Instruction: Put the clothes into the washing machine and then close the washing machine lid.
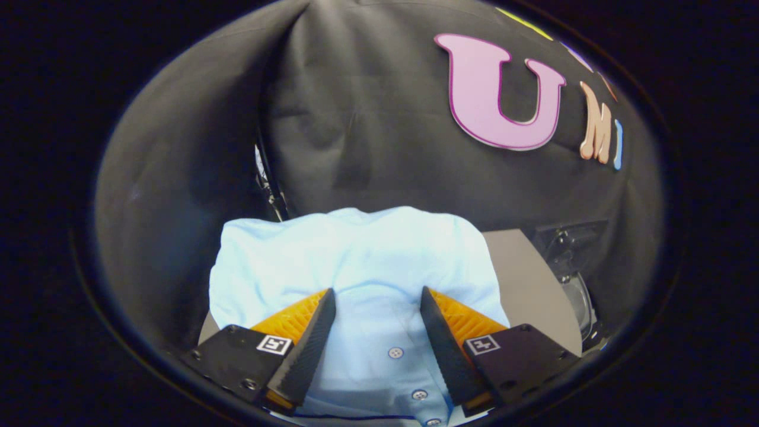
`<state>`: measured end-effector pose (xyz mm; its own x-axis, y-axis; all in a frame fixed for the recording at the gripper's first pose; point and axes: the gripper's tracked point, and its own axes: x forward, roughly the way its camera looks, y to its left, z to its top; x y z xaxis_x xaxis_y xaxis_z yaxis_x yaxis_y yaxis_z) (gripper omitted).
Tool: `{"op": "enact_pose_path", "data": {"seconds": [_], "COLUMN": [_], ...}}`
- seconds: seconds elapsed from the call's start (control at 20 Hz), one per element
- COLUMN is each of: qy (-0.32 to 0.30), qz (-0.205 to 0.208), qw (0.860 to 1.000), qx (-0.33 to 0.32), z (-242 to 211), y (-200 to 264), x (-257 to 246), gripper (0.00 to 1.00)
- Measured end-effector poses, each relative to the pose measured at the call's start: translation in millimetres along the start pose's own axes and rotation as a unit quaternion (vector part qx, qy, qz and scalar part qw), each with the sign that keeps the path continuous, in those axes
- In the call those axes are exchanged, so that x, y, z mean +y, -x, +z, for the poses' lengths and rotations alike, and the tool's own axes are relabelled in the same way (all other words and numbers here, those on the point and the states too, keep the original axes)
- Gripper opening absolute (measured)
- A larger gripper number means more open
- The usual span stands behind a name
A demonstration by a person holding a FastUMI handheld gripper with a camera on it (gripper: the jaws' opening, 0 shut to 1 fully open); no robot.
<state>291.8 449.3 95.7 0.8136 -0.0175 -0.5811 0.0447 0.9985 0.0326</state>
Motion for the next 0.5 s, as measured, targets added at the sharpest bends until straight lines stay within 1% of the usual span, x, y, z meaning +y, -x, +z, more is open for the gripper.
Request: {"op": "enact_pose_path", "data": {"seconds": [0.05, 0.1, 0.15, 0.3, 0.35, 0.4, 0.5], "qy": [-0.005, 0.001, 0.011, 0.044, 0.055, 0.088, 0.121], "qz": [-0.003, -0.015, -0.023, -0.031, -0.031, -0.033, -0.05], "qw": [1.0, 1.0, 1.0, 0.999, 0.998, 0.996, 0.991], "qx": [0.005, 0.0, 0.003, 0.002, -0.004, -0.003, -0.006], "z": [-2, 0, 2, 1, 2, 1, 3], "y": [3, 1, 2, 5, 9, 6, 13], "x": [1, -2, -3, -3, 0, -4, -9], "gripper": [0.8, 0.73, 0.66, 0.44, 0.35, 0.26, 0.07]}}
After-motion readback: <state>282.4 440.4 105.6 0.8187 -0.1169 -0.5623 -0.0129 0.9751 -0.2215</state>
